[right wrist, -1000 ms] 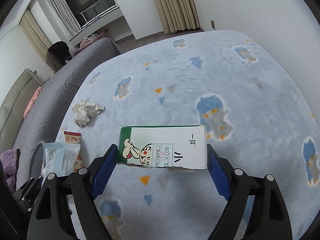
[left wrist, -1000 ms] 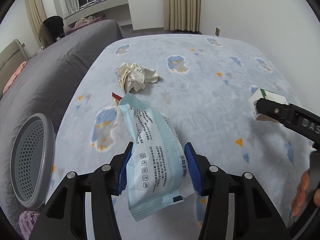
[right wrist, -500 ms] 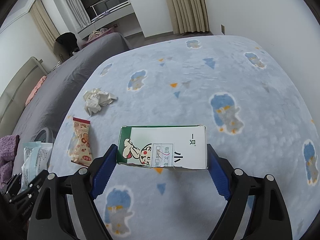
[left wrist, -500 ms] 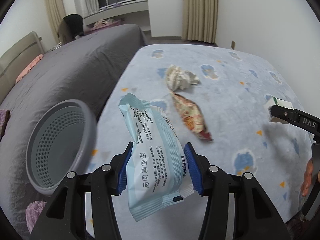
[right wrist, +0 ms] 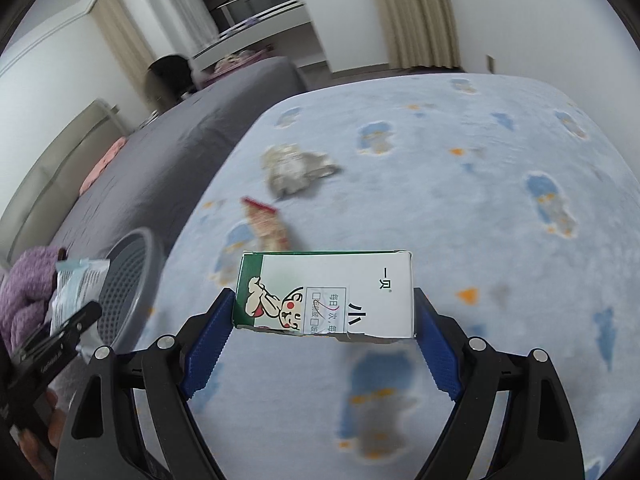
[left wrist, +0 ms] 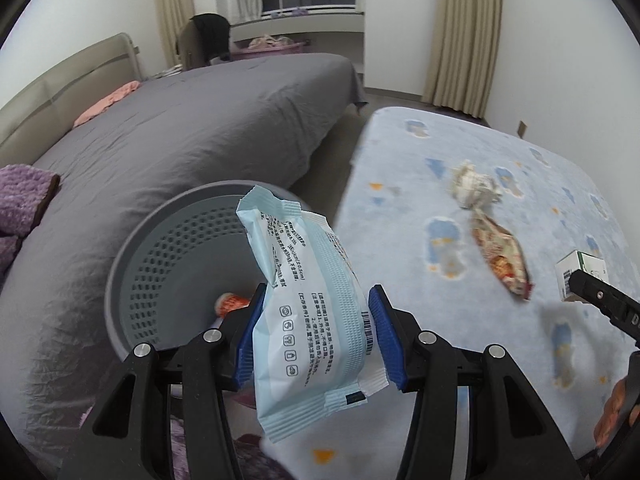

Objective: Collect trash
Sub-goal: 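Lift the wrapper and carton and carry both tools over the grey basket, then open both tools to drop the wrapper and carton into the basket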

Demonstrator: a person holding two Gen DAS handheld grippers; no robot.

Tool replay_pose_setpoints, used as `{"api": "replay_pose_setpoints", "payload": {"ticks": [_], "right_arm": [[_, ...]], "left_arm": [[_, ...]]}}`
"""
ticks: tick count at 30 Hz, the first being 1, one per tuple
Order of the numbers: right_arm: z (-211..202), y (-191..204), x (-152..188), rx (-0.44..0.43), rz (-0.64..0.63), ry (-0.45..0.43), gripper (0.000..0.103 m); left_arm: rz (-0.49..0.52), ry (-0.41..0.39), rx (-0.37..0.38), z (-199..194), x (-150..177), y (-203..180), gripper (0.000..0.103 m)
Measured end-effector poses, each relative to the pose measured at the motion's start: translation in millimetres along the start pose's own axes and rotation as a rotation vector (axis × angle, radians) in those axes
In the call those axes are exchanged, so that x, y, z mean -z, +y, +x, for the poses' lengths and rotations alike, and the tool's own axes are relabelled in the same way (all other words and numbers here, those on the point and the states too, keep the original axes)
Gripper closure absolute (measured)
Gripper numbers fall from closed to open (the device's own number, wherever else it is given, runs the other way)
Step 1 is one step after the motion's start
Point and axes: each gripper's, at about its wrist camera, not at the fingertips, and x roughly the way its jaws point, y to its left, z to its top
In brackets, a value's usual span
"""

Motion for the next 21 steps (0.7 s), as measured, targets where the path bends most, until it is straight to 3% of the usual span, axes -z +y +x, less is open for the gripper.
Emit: {"api": "replay_pose_setpoints", "payload": {"ticks": [11,21], "right_arm": [[59.7,140.1,-2.6,-0.155,-0.215,0.075,0.021],[109.5,226.8,-8.5,-0.228,-0.360,0.115,0.021]], "left_arm": [[-0.068,0.009,-0.123,31.2,5.6,100.2,0.053],[-0.133,0.040,-0.130,62.1,0.2,152.8,0.053]]}}
